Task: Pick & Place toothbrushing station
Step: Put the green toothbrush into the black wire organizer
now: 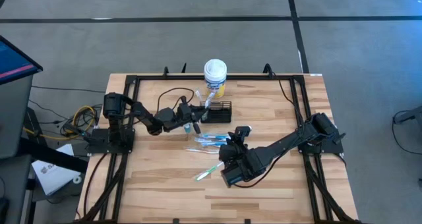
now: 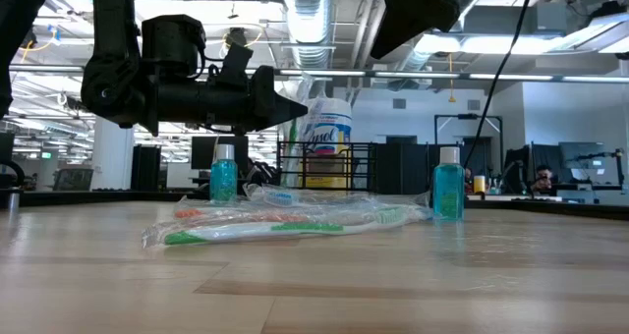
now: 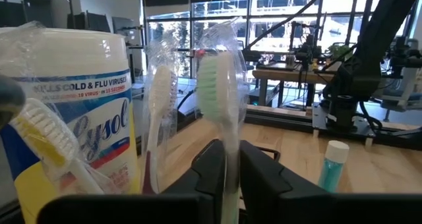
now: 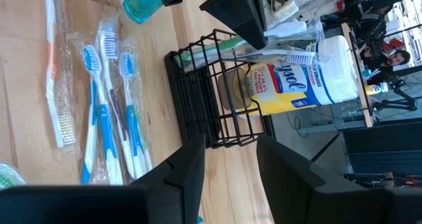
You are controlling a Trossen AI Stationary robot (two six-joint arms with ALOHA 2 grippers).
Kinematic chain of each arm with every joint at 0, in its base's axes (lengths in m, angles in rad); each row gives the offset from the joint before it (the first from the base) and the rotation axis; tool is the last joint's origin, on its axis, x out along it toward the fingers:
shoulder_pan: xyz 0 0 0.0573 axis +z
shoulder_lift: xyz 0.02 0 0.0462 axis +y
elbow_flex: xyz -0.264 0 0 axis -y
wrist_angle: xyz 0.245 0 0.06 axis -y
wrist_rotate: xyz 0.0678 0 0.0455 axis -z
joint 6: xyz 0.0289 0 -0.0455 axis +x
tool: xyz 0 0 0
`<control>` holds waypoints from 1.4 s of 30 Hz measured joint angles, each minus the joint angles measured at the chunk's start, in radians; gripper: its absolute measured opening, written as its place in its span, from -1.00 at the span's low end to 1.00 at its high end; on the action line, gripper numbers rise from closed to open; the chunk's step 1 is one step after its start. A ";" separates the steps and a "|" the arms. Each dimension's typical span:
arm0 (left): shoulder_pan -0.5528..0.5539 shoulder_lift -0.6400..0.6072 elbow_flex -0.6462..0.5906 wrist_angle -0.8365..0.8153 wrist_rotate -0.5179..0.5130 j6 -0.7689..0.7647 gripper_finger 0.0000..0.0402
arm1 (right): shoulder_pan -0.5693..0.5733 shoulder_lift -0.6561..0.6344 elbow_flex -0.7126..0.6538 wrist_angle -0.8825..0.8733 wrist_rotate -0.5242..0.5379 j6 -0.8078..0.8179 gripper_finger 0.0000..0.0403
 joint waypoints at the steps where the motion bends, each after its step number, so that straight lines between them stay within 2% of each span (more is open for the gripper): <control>1: 0.000 0.000 0.000 0.000 0.000 -0.002 -0.80 | 0.000 0.000 0.000 0.000 0.000 0.000 -0.36; 7: 0.000 0.000 0.000 0.000 0.001 -0.002 -0.70 | 0.000 0.000 0.000 0.000 0.000 0.000 -0.36; 15: 0.000 -0.001 0.000 0.002 0.002 -0.003 -0.44 | 0.000 0.000 0.000 0.000 0.000 0.000 -0.36; 22: -0.019 -0.086 0.000 -0.001 0.014 0.021 -0.30 | 0.000 0.000 0.000 0.003 0.000 0.000 -0.36; 28: -0.024 -0.185 0.000 -0.171 0.015 0.026 -0.30 | 0.001 0.000 0.000 0.007 0.000 0.000 -0.36; 32: -0.021 -0.201 0.000 -0.302 0.014 0.007 -0.31 | 0.001 0.000 0.000 0.008 0.000 0.000 -0.36; 42: -0.023 -0.235 0.000 -0.303 -0.012 -0.002 -0.12 | 0.001 0.000 0.000 0.008 -0.006 0.000 -0.36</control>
